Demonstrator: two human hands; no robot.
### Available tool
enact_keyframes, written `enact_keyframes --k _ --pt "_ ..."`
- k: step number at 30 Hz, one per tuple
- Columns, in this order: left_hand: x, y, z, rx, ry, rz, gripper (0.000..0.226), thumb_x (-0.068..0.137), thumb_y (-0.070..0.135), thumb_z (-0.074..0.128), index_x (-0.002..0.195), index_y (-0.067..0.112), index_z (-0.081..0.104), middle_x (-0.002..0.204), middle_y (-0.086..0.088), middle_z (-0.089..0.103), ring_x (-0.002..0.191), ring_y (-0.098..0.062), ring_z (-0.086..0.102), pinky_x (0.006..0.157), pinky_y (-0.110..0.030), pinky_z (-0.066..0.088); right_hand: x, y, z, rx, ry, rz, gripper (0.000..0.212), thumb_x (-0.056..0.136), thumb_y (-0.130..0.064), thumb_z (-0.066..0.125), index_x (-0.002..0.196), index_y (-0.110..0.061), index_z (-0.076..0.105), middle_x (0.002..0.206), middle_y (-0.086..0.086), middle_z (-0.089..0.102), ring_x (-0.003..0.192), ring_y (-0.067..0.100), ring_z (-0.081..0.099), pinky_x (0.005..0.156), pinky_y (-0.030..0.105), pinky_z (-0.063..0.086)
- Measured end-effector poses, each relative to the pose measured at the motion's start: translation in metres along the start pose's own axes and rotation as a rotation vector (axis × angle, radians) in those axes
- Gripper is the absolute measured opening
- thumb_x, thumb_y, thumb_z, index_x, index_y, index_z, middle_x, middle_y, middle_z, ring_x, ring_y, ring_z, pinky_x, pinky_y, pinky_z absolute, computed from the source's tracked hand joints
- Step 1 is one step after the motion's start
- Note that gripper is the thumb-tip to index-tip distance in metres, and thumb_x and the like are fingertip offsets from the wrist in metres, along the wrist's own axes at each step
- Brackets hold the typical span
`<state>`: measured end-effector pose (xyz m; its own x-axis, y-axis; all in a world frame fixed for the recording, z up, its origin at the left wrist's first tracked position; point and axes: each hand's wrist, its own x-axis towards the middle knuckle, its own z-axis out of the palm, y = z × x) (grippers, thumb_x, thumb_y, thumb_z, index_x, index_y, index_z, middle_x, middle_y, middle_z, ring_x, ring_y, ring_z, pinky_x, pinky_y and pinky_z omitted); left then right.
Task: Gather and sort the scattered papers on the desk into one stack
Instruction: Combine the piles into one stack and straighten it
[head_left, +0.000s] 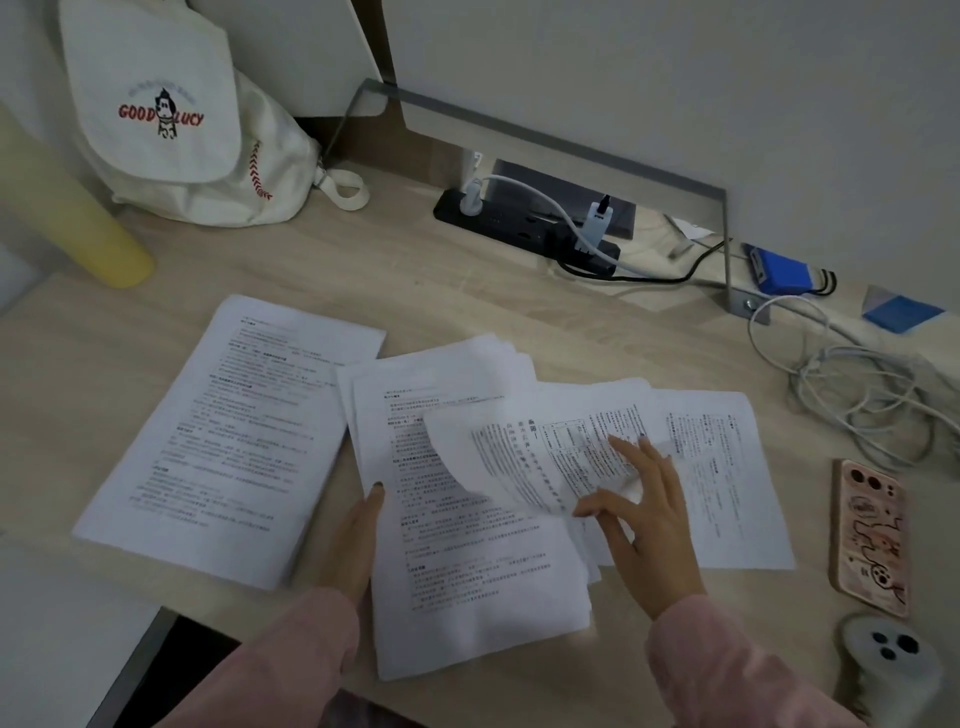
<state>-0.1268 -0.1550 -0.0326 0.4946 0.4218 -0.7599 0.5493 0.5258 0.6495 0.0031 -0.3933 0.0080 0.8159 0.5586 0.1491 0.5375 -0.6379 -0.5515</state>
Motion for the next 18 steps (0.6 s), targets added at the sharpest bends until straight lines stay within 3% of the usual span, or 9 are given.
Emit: enact_keyframes --k 3,6,10,13,15,18 --pt "0.001 -0.002 0.000 0.066 -0.007 0.038 0.028 0.094 0.032 0.048 0.116 0.019 0.060 0.109 -0.005 0.067 0.099 -0.021 0.062 0.093 -0.038 0.046 -0.010 0.011 -0.006 -0.079 0.021 0.113 0.015 0.079 -0.021 0.061 0.071 -0.031 0.068 0.132 0.010 0.050 0.127 0.038 0.035 0.105 0.043 0.029" --pt "0.001 -0.002 0.000 0.143 -0.001 0.083 0.025 0.092 0.014 0.052 0.116 0.017 0.059 0.102 -0.004 0.066 0.090 -0.015 0.062 0.082 -0.031 0.048 -0.020 0.022 -0.008 -0.158 0.086 0.323 0.034 0.068 0.007 0.073 0.071 -0.027 0.074 0.106 0.018 0.055 0.089 0.035 0.049 0.079 0.037 0.044" --pt "0.003 -0.003 -0.001 0.162 0.002 0.070 0.026 0.091 0.012 0.054 0.116 0.017 0.060 0.102 -0.001 0.066 0.096 -0.019 0.062 0.091 -0.038 0.047 -0.023 0.021 -0.010 0.263 0.056 0.743 0.048 0.087 0.005 0.051 0.068 -0.038 0.062 0.097 0.011 0.046 0.073 0.022 0.049 0.077 0.024 0.046" --pt "0.004 -0.004 -0.001 0.190 0.005 0.080 0.027 0.092 0.013 0.053 0.117 0.017 0.060 0.102 0.000 0.066 0.096 -0.019 0.062 0.092 -0.039 0.047 -0.020 0.025 -0.010 0.670 0.134 1.013 0.030 0.088 0.002 0.047 0.076 -0.016 0.068 0.096 0.016 0.061 0.073 0.023 0.058 0.065 0.024 0.053" --pt "0.005 -0.004 -0.002 0.188 -0.001 0.075 0.027 0.092 0.013 0.052 0.118 0.016 0.060 0.103 0.000 0.066 0.097 -0.020 0.062 0.093 -0.040 0.047 -0.018 0.026 -0.008 0.901 0.182 1.128 0.013 0.086 -0.005 0.055 0.091 -0.005 0.067 0.098 0.017 0.063 0.079 0.027 0.060 0.068 0.030 0.052" --pt "0.004 -0.004 -0.001 0.179 -0.011 0.066 0.028 0.093 0.013 0.051 0.120 0.015 0.059 0.109 -0.006 0.066 0.098 -0.022 0.062 0.093 -0.039 0.047 -0.016 0.029 -0.001 0.919 0.234 1.147 0.020 0.087 0.001 0.052 0.104 -0.001 0.062 0.101 0.018 0.061 0.080 0.027 0.058 0.068 0.030 0.049"
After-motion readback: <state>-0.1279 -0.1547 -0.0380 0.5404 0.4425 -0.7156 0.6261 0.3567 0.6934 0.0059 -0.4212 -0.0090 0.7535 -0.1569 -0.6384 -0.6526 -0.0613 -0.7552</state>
